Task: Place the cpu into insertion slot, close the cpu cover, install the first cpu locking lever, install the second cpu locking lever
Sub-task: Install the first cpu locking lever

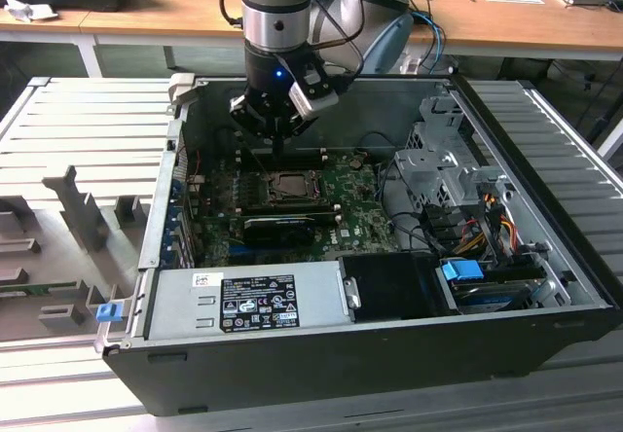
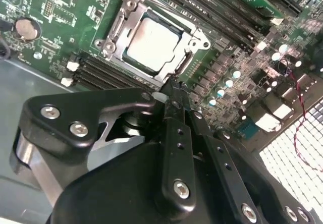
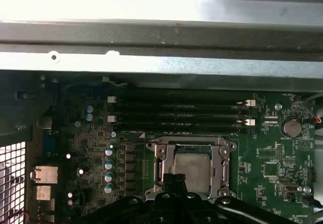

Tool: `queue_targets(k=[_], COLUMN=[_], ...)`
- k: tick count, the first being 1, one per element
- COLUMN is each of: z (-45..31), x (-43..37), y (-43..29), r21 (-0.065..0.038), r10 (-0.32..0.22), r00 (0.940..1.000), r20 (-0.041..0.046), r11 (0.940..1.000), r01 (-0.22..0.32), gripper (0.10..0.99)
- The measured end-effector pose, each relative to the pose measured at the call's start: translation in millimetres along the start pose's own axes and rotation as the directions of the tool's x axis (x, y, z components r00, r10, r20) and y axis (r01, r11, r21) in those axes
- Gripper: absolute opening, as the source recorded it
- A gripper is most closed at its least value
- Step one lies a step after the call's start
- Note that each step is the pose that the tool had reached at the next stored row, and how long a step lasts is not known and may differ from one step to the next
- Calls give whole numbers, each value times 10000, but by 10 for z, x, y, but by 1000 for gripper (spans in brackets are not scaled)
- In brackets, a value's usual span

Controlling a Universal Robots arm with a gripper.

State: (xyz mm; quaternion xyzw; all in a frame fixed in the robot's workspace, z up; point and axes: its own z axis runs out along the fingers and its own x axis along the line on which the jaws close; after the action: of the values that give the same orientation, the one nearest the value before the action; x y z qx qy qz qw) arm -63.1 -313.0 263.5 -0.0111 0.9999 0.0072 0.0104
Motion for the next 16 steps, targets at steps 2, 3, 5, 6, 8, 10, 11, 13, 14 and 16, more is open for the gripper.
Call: queue_targets(k=[2, 3, 5, 6, 8, 10, 11, 13, 14, 16], z=[22, 31, 43, 46, 50, 49, 48, 49, 51, 55], x=[9, 14, 24, 32, 95, 182, 201, 227, 238, 266], y=[7, 9, 11, 11, 13, 15, 16, 17, 17, 17], r21=[32, 32, 24, 17, -11, -80, -202, -533, -580, -615], r10=[0, 11, 90, 125, 154, 158, 161, 170, 178, 179], r00=[10000, 10000, 10000, 9999, 9999, 9999, 9999, 9999, 9998, 9998], r20=[4, 5, 7, 7, 7, 7, 7, 11, 11, 11], r11=[10000, 10000, 10000, 9999, 9999, 9998, 9997, 9984, 9982, 9979], r01=[0, -11, -90, -125, -154, -158, -161, -170, -177, -178], gripper=[106, 106, 106, 106, 106, 106, 106, 106, 106, 106])
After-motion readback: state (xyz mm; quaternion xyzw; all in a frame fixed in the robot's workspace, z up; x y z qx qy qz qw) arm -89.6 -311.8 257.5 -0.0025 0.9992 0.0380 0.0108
